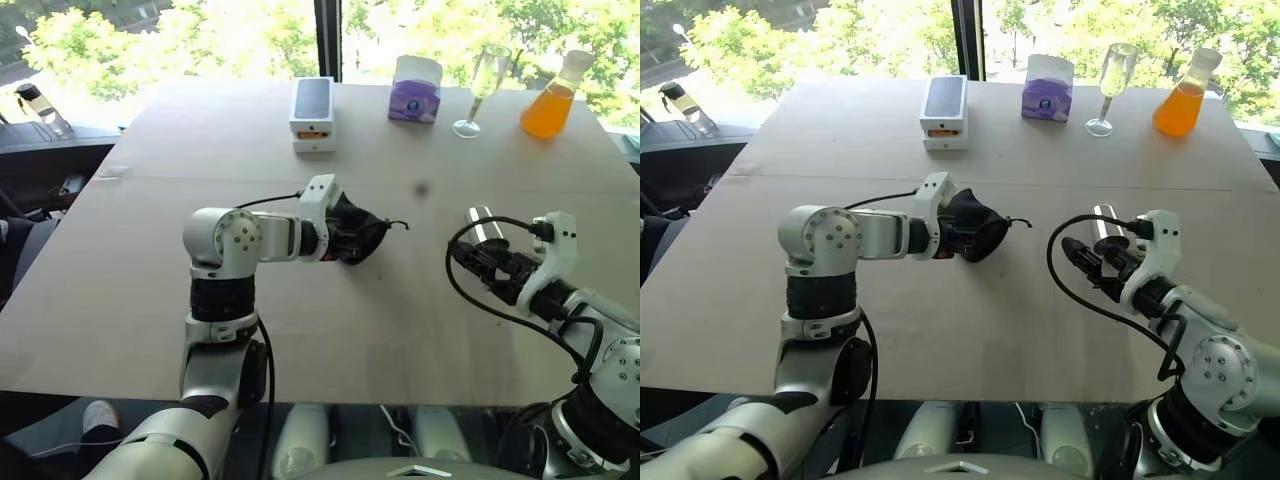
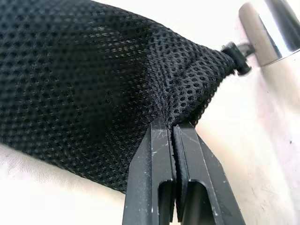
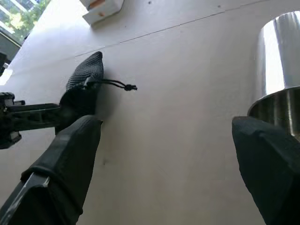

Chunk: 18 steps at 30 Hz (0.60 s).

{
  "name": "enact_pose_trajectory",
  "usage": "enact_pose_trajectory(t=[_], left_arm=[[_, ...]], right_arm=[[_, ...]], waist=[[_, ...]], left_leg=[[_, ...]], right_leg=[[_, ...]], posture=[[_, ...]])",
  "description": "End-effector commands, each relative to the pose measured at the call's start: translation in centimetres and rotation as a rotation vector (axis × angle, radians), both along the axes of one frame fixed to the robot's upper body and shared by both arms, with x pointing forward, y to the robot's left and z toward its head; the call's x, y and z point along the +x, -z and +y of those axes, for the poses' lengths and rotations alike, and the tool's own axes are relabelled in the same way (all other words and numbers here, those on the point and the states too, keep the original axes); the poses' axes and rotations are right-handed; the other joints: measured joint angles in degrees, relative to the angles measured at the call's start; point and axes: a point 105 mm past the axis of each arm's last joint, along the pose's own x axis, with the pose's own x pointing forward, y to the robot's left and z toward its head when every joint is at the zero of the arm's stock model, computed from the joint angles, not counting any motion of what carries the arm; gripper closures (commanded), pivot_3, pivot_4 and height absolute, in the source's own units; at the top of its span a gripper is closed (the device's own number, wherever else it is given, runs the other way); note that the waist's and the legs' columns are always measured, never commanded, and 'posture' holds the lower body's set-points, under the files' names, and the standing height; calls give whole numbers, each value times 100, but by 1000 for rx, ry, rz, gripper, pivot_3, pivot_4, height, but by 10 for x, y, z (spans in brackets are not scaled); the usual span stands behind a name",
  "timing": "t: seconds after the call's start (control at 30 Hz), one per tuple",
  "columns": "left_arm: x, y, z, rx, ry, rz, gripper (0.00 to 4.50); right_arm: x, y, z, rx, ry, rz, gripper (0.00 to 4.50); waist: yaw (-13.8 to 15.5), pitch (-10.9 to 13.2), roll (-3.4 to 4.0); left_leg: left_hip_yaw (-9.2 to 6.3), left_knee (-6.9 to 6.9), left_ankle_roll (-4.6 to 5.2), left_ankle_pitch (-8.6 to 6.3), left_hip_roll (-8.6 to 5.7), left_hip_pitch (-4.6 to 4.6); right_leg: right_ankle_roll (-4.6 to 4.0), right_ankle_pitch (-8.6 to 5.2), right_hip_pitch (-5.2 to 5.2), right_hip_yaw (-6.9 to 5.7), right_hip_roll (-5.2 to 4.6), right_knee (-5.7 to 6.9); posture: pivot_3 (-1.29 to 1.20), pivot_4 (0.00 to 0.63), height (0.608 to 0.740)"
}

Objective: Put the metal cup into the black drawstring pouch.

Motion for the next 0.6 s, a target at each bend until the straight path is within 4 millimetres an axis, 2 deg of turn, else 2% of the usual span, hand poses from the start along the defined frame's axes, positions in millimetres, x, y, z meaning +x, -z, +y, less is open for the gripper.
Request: enact_pose_trajectory(t=[0.03, 0.5, 0.53, 0.57, 0.6], left_arm=[[-2, -8, -7, -14, 33, -18, 4465], [-5, -6, -8, -11, 33, -15, 4465], [-5, -6, -7, -11, 32, -14, 4500], [-5, -6, -8, -11, 30, -13, 4500], [-5, -6, -8, -11, 32, -13, 4500]], right_arm=[[5, 6, -6, 14, 112, 47, 0], [34, 15, -8, -6, 231, -32, 0], [36, 16, -8, -6, 233, -38, 546], [38, 17, -8, -8, 238, -44, 753], [40, 18, -8, -10, 241, -51, 1217]], waist=[[6, 1, 2], [-102, 2, 5], [-113, 3, 5], [-127, 3, 5], [-139, 3, 6]], left_leg=[[-1, 0, 0, 0, 0, 0], [0, -3, -1, 0, 0, 0], [0, -4, -1, 0, 1, 0], [0, -4, -1, 0, 1, 0], [0, -4, -1, 0, 1, 0]], right_leg=[[0, 0, 0, -1, 0, 0], [-1, -1, -1, 0, 4, -3], [-1, -1, -1, 0, 4, -3], [-1, -1, -2, 0, 4, -3], [-1, -1, -2, 0, 4, -3]], posture=[[0, 150, 737], [0, 150, 737], [0, 150, 737], [0, 150, 737], [0, 150, 737]])
